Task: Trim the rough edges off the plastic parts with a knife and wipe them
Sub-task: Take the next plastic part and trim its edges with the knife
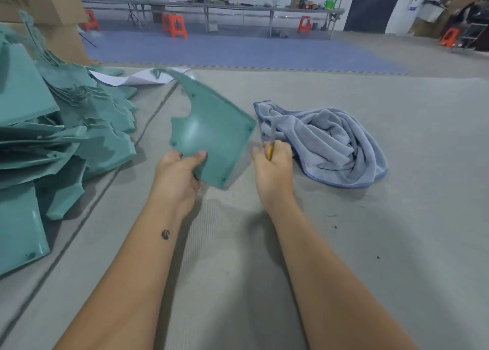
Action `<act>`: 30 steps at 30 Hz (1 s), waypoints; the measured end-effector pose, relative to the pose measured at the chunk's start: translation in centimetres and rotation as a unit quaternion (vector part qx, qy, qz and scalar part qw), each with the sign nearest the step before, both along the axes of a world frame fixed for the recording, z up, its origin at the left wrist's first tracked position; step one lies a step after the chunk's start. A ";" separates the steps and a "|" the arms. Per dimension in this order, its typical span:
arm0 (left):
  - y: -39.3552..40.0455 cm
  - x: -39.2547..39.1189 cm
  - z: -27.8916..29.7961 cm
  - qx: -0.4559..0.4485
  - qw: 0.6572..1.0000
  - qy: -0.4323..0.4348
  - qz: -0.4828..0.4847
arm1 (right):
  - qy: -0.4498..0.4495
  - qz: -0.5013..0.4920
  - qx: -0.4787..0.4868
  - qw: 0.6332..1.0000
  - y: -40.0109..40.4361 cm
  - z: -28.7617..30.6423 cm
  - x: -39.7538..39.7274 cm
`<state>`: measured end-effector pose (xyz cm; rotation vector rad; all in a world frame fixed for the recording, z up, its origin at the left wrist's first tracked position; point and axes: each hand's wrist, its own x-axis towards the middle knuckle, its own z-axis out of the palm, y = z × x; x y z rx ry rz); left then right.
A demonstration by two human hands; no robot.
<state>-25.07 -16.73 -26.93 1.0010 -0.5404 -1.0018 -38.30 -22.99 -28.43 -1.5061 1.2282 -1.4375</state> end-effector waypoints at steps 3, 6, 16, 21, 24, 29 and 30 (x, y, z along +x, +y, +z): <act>-0.2 -0.2 -0.2 -0.003 1.000 0.028 0.008 | -0.119 0.101 0.068 0.985 0.2 0.1 -0.5; 0.0 -0.9 -0.6 0.033 0.998 -0.025 -0.040 | -0.089 0.122 0.066 0.986 0.2 -0.4 -0.6; 0.4 -1.2 -0.7 0.052 0.989 -0.096 -0.100 | -0.059 0.157 0.059 0.984 1.0 0.0 -0.7; 0.2 -0.9 -0.6 0.038 0.997 -0.014 -0.064 | -0.014 0.109 0.060 0.992 1.1 -0.6 -1.5; 0.2 -0.7 -0.4 0.060 0.996 -0.028 -0.052 | -0.047 0.134 0.056 0.988 1.3 -0.4 -2.0; -0.3 -0.3 -0.6 0.091 0.996 0.022 -0.002 | -0.080 0.175 0.082 0.978 1.9 0.4 -1.7; -0.3 -0.4 -0.5 0.094 0.995 0.040 -0.003 | -0.085 0.182 0.108 0.974 2.1 0.5 -1.5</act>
